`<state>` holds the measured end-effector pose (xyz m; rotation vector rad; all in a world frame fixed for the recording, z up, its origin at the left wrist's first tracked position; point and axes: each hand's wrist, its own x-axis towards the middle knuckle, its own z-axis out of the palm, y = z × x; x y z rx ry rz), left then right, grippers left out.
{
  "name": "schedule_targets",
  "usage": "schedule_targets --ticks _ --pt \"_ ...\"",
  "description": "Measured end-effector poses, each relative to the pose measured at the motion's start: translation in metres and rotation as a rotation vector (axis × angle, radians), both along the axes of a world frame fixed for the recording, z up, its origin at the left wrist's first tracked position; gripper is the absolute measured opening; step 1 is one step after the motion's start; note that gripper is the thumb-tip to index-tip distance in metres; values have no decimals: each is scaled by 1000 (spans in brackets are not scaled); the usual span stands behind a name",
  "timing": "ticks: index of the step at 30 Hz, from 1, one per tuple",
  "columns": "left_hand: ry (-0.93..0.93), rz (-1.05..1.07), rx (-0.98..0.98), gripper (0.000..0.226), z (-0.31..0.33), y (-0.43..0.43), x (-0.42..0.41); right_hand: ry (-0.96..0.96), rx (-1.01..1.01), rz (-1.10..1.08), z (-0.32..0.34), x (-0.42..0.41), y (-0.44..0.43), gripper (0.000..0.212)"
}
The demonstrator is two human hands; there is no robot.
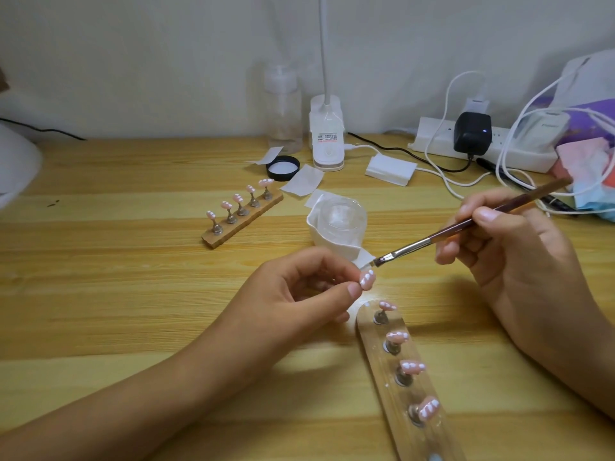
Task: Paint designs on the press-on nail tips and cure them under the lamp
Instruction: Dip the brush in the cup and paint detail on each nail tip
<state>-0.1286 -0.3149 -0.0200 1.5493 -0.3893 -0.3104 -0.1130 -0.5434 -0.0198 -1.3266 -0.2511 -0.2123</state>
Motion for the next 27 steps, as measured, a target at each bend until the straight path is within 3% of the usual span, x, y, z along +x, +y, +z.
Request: schedule_targets --ticks 14,19,24,27 --pt "-12 36 70 4 -4 1 1 -3 1 72 0 -1 3 29" --pt "-34 28 86 15 -6 2 2 -28 -70 118 -1 -4 2 27" --pt "-42 13 92 5 -6 3 3 -30 -98 18 -3 -4 2 13" --pt "-55 4 84 14 -7 3 3 -42 -55 -16 -2 -2 2 16"
